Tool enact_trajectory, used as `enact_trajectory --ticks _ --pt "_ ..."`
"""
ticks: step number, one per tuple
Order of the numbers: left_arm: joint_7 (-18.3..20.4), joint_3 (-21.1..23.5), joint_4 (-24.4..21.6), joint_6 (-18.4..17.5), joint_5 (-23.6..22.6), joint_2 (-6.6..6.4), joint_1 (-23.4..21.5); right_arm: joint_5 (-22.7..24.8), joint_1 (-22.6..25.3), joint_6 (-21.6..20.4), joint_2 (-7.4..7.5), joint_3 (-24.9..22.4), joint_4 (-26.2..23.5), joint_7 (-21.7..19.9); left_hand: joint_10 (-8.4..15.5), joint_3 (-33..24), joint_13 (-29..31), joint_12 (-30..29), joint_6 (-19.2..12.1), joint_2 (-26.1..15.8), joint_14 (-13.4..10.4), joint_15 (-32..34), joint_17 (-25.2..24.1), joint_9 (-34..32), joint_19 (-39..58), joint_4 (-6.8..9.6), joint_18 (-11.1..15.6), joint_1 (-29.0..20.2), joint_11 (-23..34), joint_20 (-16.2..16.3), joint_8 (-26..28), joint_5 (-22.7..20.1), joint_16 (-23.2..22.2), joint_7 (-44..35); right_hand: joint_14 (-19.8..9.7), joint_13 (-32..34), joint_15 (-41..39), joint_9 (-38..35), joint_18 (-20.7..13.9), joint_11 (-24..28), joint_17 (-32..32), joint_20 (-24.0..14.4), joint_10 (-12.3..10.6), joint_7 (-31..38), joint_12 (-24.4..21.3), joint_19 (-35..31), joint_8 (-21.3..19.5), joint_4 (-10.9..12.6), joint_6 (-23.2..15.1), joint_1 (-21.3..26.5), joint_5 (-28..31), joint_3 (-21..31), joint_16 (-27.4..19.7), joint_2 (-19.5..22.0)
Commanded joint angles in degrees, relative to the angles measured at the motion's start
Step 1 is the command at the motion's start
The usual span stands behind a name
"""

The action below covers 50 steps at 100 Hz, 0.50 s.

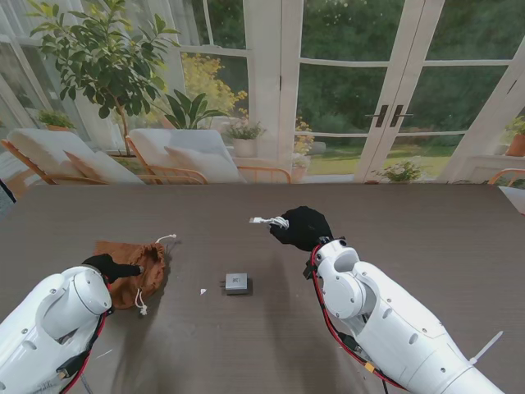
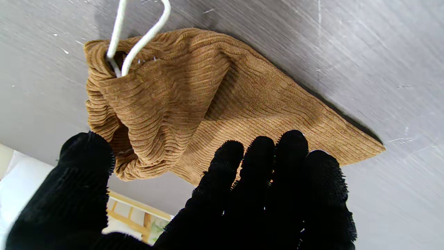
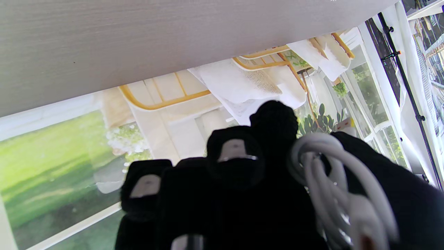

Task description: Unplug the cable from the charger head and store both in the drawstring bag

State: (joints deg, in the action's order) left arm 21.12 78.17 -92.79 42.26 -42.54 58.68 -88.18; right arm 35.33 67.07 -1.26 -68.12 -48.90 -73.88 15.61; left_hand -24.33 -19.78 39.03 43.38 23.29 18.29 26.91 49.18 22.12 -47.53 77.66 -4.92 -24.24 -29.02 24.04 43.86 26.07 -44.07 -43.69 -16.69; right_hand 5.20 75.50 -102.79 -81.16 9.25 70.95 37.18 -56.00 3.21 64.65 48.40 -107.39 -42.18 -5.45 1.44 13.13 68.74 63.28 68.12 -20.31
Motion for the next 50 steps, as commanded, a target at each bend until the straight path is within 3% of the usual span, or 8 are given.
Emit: enact_trajectory --ticks 1,50 --pt "1.4 -0.3 0.8 0.1 -0.4 0.01 0.8 0.0 0.1 -0.3 -0.08 0.1 0.2 -0.8 -1.7 1.4 2.0 1.0 1.9 -2.4 2.5 1.6 2.0 -1.2 3.1 -0.26 -1.3 2.4 1.0 1.0 0.5 -1.4 -0.8 -1.2 -4.4 -0.5 -3.0 -2.1 -6.9 6.4 32.6 -0.2 5.0 3.7 0.9 -12.6 0.1 1.3 4.0 2.0 1.4 -0.5 0.2 2.2" --pt "3.1 -3.7 5.3 0.9 1.8 -0.50 5.3 -0.5 -0.2 -0.4 -0.17 -0.1 1.5 -0.7 -1.1 5.5 4.0 2.4 0.6 -4.2 1.9 3.5 4.4 -3.3 4.9 0.05 -1.2 2.4 2.5 1.1 1.5 -4.1 -1.1 -3.0 -4.3 -0.5 -3.0 -2.1 -7.0 6.5 32.6 -0.2 5.0 3.7 0.9 -12.6 0.1 1.3 3.9 2.0 1.4 -0.4 0.2 2.1"
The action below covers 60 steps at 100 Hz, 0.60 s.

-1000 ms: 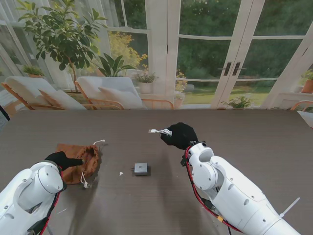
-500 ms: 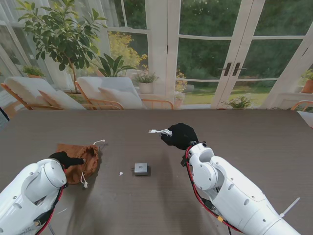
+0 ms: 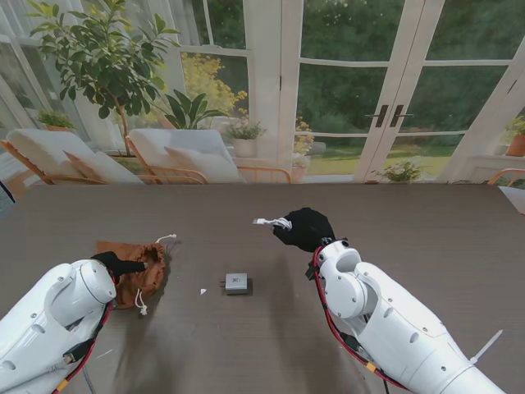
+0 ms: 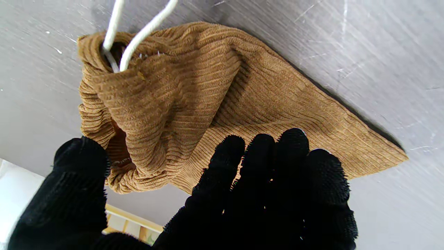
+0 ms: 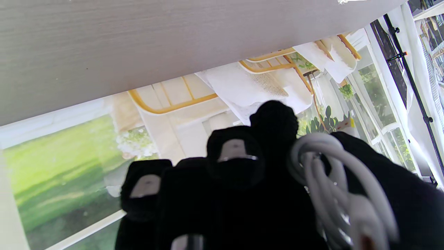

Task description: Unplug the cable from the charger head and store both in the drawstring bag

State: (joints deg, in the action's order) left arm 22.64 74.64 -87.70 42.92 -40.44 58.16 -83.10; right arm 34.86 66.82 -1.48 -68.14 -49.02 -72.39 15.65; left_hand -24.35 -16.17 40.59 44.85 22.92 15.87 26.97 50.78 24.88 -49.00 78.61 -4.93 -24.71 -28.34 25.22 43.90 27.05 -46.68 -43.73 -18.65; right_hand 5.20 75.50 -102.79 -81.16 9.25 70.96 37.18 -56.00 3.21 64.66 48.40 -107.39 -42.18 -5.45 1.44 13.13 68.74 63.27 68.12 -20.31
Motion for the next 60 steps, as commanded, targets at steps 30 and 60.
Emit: enact_trajectory --ticks 30,60 --pt "0.5 -1.6 1.9 0.2 1.4 0.31 1.6 -0.2 -0.1 -0.3 -0.24 0.2 0.4 -0.7 -0.8 2.6 3.2 1.6 0.6 -2.0 2.1 2.3 2.4 -2.6 4.6 0.41 -1.0 0.4 1.9 0.8 1.3 -2.2 -1.0 -2.0 -4.4 -0.5 -3.0 -2.1 -7.0 6.4 32.6 -0.2 4.8 3.6 0.9 -12.6 0.1 1.3 3.8 1.9 1.4 -0.5 0.2 2.0" --pt "-0.4 -4.2 4.6 -0.7 2.0 0.63 4.4 -0.3 -0.2 -0.3 -0.28 0.1 0.7 -0.6 0.8 0.6 7.2 3.4 -1.5 -1.2 1.5 4.4 6.1 -6.9 7.5 0.75 -1.5 -2.1 4.5 0.8 4.5 -6.2 -0.9 -7.5 -4.4 -0.5 -3.0 -2.1 -7.0 6.4 32.6 -0.2 4.8 3.6 0.8 -12.6 0.1 1.3 3.8 1.9 1.4 -0.4 0.2 2.1"
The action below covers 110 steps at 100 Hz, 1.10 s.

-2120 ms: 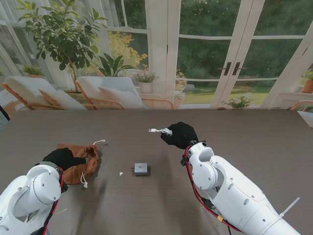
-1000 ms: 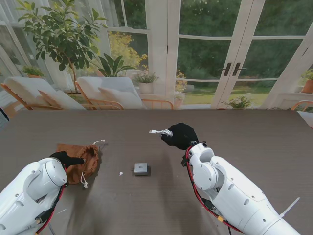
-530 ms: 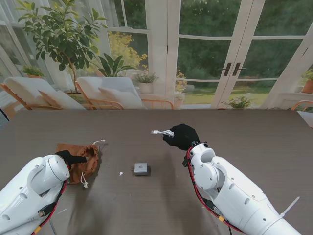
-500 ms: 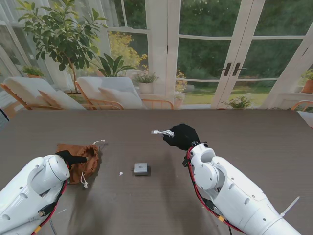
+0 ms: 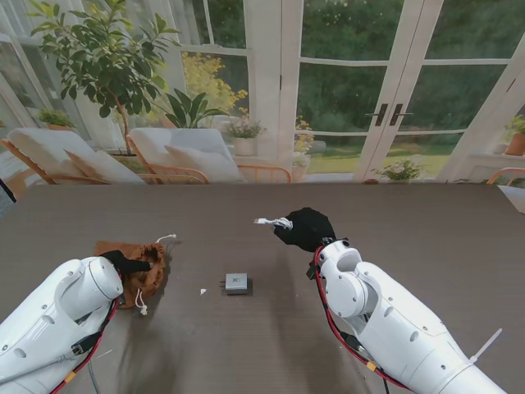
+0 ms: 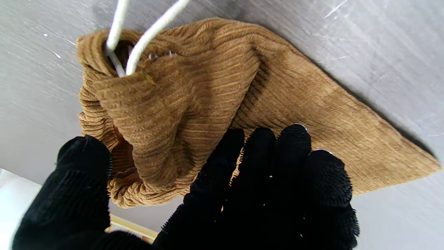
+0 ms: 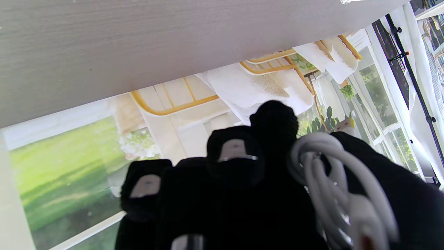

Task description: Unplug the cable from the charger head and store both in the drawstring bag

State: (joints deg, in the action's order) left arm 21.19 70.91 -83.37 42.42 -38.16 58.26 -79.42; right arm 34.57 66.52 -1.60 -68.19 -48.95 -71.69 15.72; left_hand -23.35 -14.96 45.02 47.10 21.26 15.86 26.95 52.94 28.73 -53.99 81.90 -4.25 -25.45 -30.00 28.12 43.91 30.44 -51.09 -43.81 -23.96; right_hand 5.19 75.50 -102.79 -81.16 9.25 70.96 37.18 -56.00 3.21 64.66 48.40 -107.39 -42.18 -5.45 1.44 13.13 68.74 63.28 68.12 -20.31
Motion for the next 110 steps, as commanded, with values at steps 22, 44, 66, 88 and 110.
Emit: enact_trajectory --ticks 22,44,66,88,110 --pt "0.7 -2.6 1.8 -0.3 -0.9 0.56 2.1 -0.2 0.1 -0.3 -0.28 0.0 0.3 -0.5 0.6 -6.7 5.4 3.0 -0.3 -0.4 1.4 4.1 4.6 -4.7 6.3 -0.21 -1.3 -1.0 3.4 0.2 3.2 -3.1 -0.3 -5.7 -4.5 -0.5 -3.0 -2.1 -7.0 6.4 32.6 -0.2 4.7 3.6 0.9 -12.6 0.1 1.3 3.8 1.9 1.4 -0.5 0.2 2.1" --pt "-0.1 -4.0 2.5 0.5 -0.6 0.72 2.6 -0.3 0.1 -0.3 -0.35 0.0 0.6 -0.3 1.0 -9.5 7.9 3.6 -0.4 0.0 1.4 5.4 6.8 -7.2 8.0 -0.14 -2.2 -1.7 4.8 0.5 4.2 -4.6 -0.4 -7.8 -4.5 -0.5 -3.0 -2.1 -7.0 6.4 32.6 -0.2 4.7 3.6 0.9 -12.6 0.1 1.4 3.7 1.8 1.4 -0.4 0.1 2.0" --pt "-0.3 -5.9 4.0 0.3 -1.0 0.76 3.6 -0.4 0.1 -0.4 -0.38 0.1 0.8 -0.2 2.3 -14.8 10.7 4.8 -1.4 2.2 0.5 6.7 9.2 -9.5 10.3 -0.71 -2.3 -1.4 6.5 0.0 5.6 -5.1 0.4 -11.1 -4.6 -0.5 -3.0 -2.1 -7.0 6.4 32.6 -0.2 4.7 3.6 0.9 -12.6 0.1 1.4 3.7 1.8 1.4 -0.4 0.1 2.0" --pt "-3.0 -6.8 5.5 0.0 -0.4 1.45 4.1 -0.4 0.1 -0.5 -0.37 0.1 1.0 -0.2 6.3 -26.1 16.3 12.3 -5.3 2.6 -2.0 15.9 14.8 -14.4 15.6 -4.10 -2.2 -13.5 16.4 -1.4 11.6 -4.3 -1.4 -28.7 -4.6 -0.5 -3.0 -2.1 -7.0 6.4 32.6 -0.2 4.7 3.6 0.9 -12.6 0.1 1.4 3.7 1.8 1.4 -0.4 0.1 2.0" --pt "-6.7 -4.5 5.3 -3.9 -0.8 2.43 1.8 -0.4 0.2 -0.5 -0.36 0.0 0.9 -0.2 9.8 -24.8 20.0 21.7 -5.0 0.2 -8.0 29.1 19.4 -16.2 20.6 -1.51 -0.3 -14.4 28.5 -3.4 18.5 -3.3 -4.3 -42.2 -4.5 -0.5 -3.0 -2.1 -7.0 6.4 32.6 -0.2 4.7 3.6 0.9 -12.6 0.1 1.3 3.7 1.9 1.4 -0.4 0.1 2.0"
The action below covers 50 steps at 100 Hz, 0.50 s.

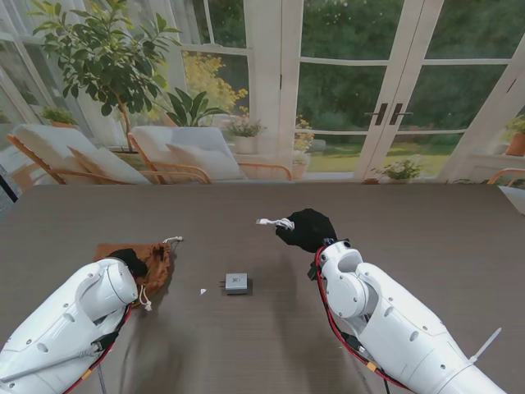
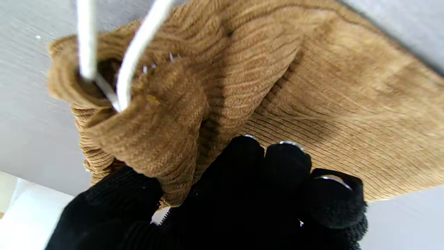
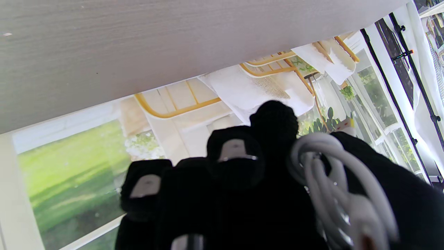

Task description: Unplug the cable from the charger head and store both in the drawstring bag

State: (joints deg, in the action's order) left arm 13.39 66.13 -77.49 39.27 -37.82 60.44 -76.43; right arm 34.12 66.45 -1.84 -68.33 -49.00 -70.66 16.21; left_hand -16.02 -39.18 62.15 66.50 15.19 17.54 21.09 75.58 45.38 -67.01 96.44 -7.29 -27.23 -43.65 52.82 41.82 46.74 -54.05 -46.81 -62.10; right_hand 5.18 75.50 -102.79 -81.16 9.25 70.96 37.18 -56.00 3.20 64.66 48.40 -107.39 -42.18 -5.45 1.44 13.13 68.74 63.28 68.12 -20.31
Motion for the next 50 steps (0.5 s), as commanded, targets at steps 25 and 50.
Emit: enact_trajectory --ticks 25,50 --pt "-2.5 4.3 -2.6 -6.4 -3.5 0.82 -5.4 0.1 0.4 -0.3 -0.24 0.1 -0.1 -0.5 4.0 -7.4 8.7 8.8 1.9 0.3 -7.1 18.4 10.6 -7.3 15.0 5.33 5.7 4.3 11.6 -5.4 9.5 -6.1 -2.3 -6.7 -4.5 -0.5 -3.0 -2.1 -7.0 6.4 32.6 -0.2 4.7 3.6 0.9 -12.6 0.1 1.3 3.7 1.9 1.4 -0.4 0.1 2.0" --pt "-6.3 9.3 -6.2 -11.4 -4.4 1.47 -9.7 0.1 0.4 -0.2 -0.23 0.0 -0.5 -0.5 3.2 -14.1 9.4 9.4 2.1 4.9 -5.2 18.4 10.7 -9.7 15.5 6.13 5.1 6.8 10.4 -6.9 9.1 -9.9 -2.3 -5.1 -4.5 -0.5 -3.0 -2.1 -7.0 6.3 32.6 -0.2 4.8 3.6 0.8 -12.6 0.1 1.3 3.7 1.9 1.4 -0.4 0.1 2.0"
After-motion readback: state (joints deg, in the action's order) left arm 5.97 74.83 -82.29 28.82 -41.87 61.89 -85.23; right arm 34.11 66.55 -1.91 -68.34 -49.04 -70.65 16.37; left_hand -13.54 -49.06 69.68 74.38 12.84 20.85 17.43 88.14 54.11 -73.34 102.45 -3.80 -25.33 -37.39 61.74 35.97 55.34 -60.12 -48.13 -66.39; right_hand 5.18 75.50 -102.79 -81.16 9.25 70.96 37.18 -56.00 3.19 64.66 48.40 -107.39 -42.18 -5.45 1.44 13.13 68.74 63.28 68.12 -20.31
